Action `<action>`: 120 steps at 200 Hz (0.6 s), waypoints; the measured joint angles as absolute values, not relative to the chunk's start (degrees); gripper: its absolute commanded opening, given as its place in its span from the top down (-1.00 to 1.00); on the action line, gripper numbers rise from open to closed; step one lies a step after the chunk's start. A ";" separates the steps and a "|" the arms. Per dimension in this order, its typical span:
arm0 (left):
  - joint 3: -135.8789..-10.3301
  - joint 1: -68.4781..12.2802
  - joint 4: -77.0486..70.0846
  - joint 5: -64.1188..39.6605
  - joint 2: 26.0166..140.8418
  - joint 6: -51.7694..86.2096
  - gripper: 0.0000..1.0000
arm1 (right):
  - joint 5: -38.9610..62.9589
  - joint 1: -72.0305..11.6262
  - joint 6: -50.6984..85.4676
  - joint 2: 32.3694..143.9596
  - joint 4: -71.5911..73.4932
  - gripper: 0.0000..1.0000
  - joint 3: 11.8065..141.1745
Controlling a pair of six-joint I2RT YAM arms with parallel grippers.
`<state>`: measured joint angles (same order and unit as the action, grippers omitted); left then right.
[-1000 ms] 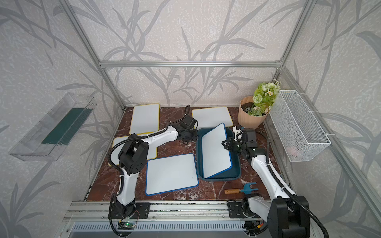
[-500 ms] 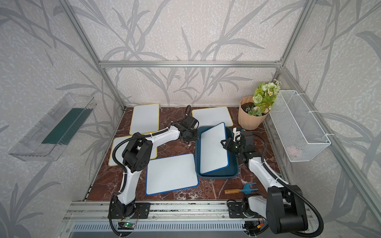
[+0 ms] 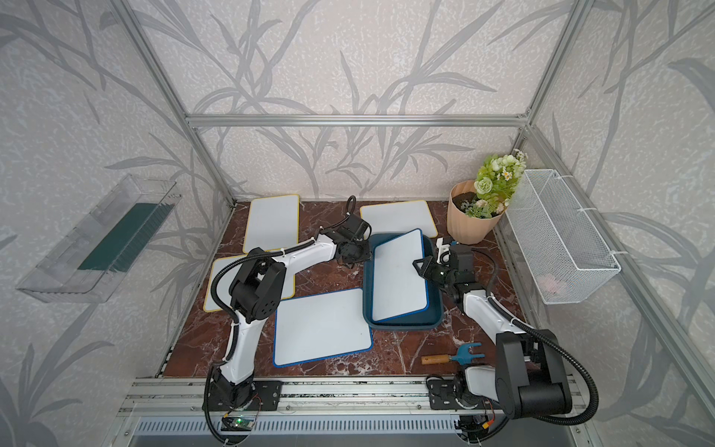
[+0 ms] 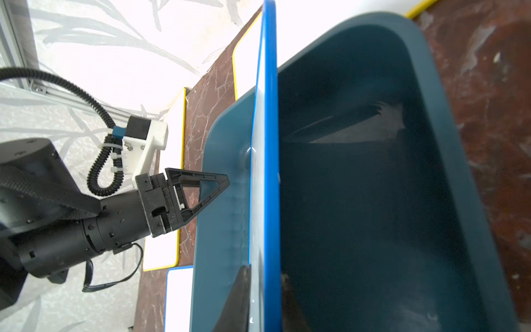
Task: Put the whiteboard into the storage box
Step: Place the whiteboard in the storage box.
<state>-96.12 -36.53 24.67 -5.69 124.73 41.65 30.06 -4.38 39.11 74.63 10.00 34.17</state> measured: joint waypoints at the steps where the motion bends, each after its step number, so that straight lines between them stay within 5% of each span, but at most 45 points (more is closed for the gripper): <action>1: -96.12 -36.53 24.64 -5.69 124.73 41.65 0.02 | 30.04 -4.38 39.09 74.65 10.00 0.47 34.17; 120: -90.63 -36.67 18.81 -10.39 124.70 46.19 0.02 | 27.38 -4.29 31.29 80.60 2.09 -0.16 38.96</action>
<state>-90.63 -36.67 18.81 -10.39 124.70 46.19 27.38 -4.29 31.29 80.60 2.09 38.96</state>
